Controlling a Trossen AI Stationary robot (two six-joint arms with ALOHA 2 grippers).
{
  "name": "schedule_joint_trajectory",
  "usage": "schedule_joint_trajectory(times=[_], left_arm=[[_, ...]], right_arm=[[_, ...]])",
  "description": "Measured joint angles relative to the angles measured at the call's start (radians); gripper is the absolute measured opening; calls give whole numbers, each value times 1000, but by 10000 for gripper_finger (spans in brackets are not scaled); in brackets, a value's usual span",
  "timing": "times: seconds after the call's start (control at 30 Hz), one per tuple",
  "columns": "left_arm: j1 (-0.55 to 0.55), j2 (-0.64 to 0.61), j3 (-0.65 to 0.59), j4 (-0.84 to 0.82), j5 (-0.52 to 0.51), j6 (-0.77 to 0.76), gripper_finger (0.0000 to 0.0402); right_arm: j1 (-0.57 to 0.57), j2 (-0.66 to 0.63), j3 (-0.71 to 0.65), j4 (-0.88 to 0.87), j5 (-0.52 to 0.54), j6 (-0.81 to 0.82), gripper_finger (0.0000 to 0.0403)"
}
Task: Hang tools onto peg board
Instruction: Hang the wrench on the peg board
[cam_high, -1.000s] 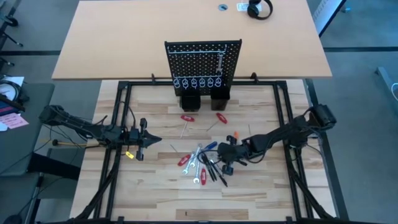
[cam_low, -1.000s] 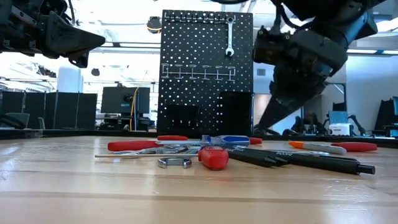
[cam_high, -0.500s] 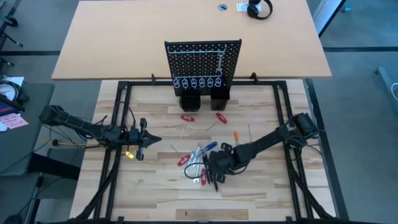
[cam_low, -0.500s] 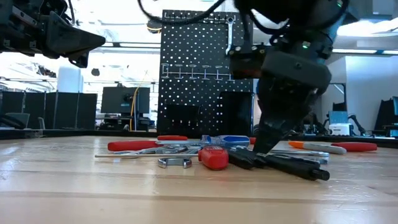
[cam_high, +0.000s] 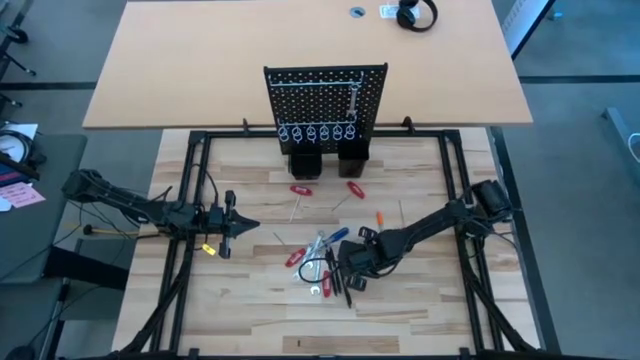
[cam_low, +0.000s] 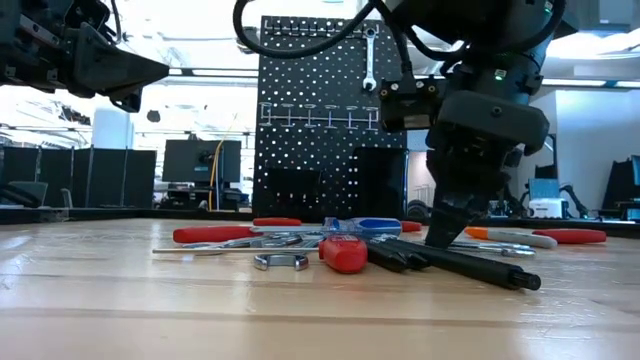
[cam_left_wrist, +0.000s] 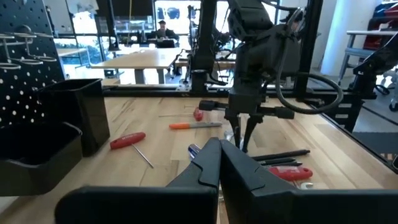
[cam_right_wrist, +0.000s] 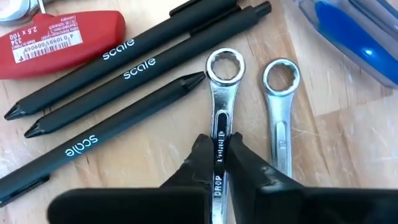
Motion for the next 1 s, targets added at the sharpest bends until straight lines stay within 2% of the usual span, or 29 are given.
schedule_joint_trajectory(times=[0.1,0.27,0.37,0.67,0.83,1.0], left_arm=[[0,0,0,0,0,0,0],[0,0,0,1,0,-3,0],[0,0,0,1,0,-4,0],[0,0,0,1,0,-4,0],[0,37,0,82,46,-3,0],[0,152,0,173,46,3,0]], right_arm=[[9,-21,-9,20,10,-15,29],[35,-87,-25,23,93,-57,29],[46,-144,-79,64,132,-73,29],[49,-289,-418,618,205,-9,29],[44,-299,-444,819,269,-100,29],[24,-300,-434,959,324,-221,29]])
